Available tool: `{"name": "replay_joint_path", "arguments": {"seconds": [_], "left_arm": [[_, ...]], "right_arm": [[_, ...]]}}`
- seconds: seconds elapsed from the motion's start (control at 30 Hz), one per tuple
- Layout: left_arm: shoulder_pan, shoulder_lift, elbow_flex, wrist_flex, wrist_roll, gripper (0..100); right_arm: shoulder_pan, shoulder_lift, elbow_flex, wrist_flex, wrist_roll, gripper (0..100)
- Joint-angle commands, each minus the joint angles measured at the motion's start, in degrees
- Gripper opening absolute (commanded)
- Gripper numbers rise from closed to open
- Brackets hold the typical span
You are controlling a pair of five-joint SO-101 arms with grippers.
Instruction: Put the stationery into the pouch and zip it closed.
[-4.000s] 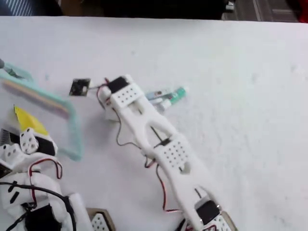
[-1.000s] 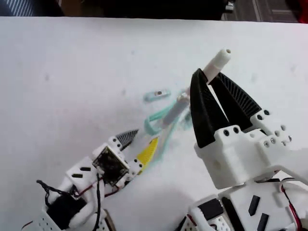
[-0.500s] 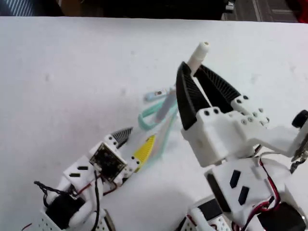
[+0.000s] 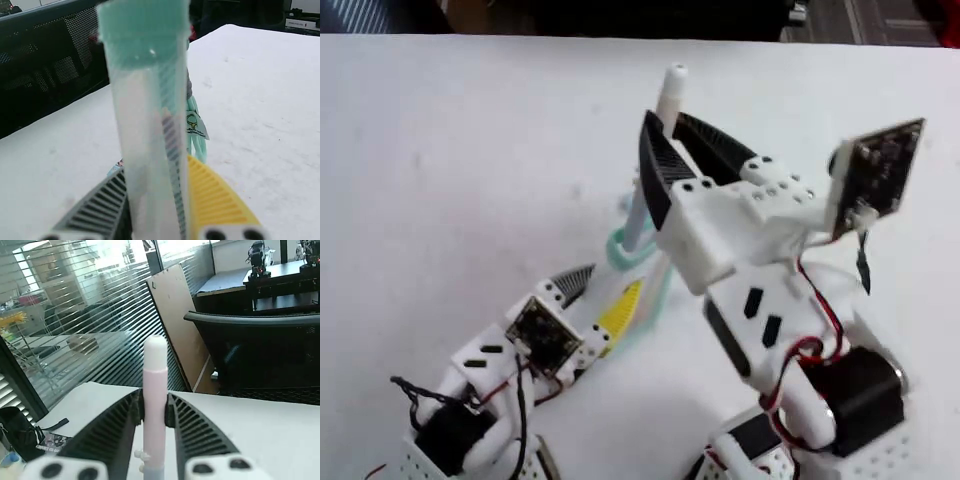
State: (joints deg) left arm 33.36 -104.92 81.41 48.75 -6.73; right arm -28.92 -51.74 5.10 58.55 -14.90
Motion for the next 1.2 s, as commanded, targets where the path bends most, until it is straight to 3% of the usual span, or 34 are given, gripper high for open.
{"name": "replay_joint_path", "arguments": {"seconds": [0.0, 0.1, 0.23, 0.37, 0.5, 0.97, 1.17], "left_arm": [[-0.57, -0.04, -0.7, 0.35, 0.09, 14], [-0.57, -0.04, -0.7, 0.35, 0.09, 14], [-0.57, -0.04, -0.7, 0.26, 0.09, 14], [-0.57, -0.04, -0.7, 0.26, 0.09, 14], [-0.66, -0.04, -0.62, 0.26, 0.09, 14], [-0.66, -0.04, -0.53, 0.26, 0.09, 13], [-0.66, -0.04, -0.7, 0.26, 0.0, 7]], "right_arm": [[-0.57, -0.66, -0.53, 3.03, 0.79, 1.6], [-0.92, -0.92, -0.53, 7.6, 4.48, 1.7], [-8.92, -0.48, -0.35, 13.32, 14.51, 2.2], [-12.88, -1.36, -1.14, 15.78, 14.86, 16.9], [-8.22, -2.33, -2.73, 15.78, 9.58, 27.6], [-4.18, -2.42, -2.9, 15.78, 12.13, 27.6], [6.2, -2.42, -2.9, 18.33, 13.19, 27.6]]}}
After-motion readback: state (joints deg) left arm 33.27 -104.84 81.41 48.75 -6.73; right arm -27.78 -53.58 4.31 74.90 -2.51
